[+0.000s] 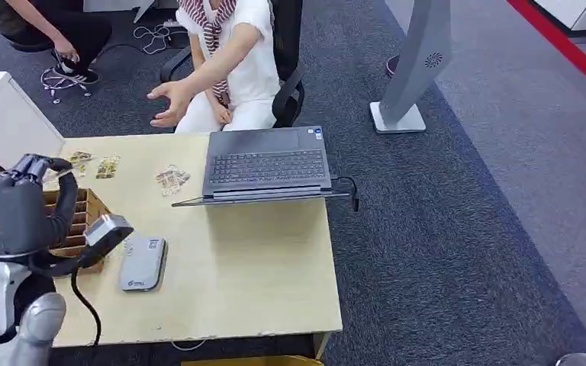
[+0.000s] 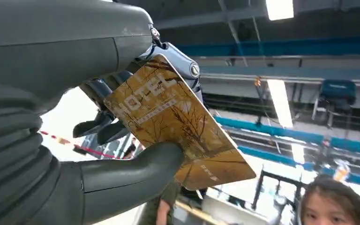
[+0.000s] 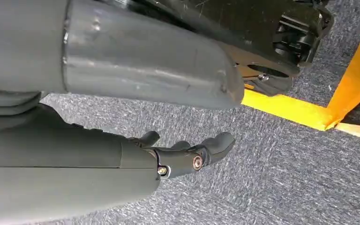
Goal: Pass the card to the sensor for recognition and then transmit it.
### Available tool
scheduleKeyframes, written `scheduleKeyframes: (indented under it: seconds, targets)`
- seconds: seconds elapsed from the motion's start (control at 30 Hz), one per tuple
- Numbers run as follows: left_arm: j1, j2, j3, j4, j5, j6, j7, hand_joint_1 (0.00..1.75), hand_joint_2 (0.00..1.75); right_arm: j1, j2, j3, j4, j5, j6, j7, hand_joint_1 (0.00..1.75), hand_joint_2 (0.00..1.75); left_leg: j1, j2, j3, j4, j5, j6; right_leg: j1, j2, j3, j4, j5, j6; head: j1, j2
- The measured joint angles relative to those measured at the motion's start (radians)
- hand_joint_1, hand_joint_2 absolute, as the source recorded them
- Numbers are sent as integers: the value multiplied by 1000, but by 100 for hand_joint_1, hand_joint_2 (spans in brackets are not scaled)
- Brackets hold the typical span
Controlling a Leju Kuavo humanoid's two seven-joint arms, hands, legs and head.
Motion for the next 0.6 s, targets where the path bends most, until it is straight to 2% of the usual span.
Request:
scheduleKeyframes:
  seconds: [0.13, 0.33, 0.47, 0.6]
  targets:
    - [-178, 12, 6, 171, -88, -52, 66, 175, 175, -8, 0, 0, 0, 11, 8, 3, 0, 0, 0, -1, -4, 0, 5, -2, 0, -1, -4, 0, 4, -1, 0, 0]
    - [-408, 17, 6, 501, -156, -57, 106, 175, 175, -14, 0, 0, 0, 19, 11, 19, 0, 0, 0, 0, -9, 0, 9, -5, 0, 0, -10, 0, 10, -4, 0, 0]
    - [-485, 17, 6, 675, -165, -26, 111, 175, 175, -13, 0, 0, 0, 21, 10, 25, 0, 0, 0, 0, -9, 0, 10, -6, 1, 1, -11, 0, 10, -5, 0, 0]
    - [-504, 17, 6, 766, -165, -14, 111, 175, 175, -12, 0, 0, 1, 21, 10, 27, 0, 0, 0, 0, -10, 0, 10, -7, 1, 1, -12, 1, 10, -5, 0, 0]
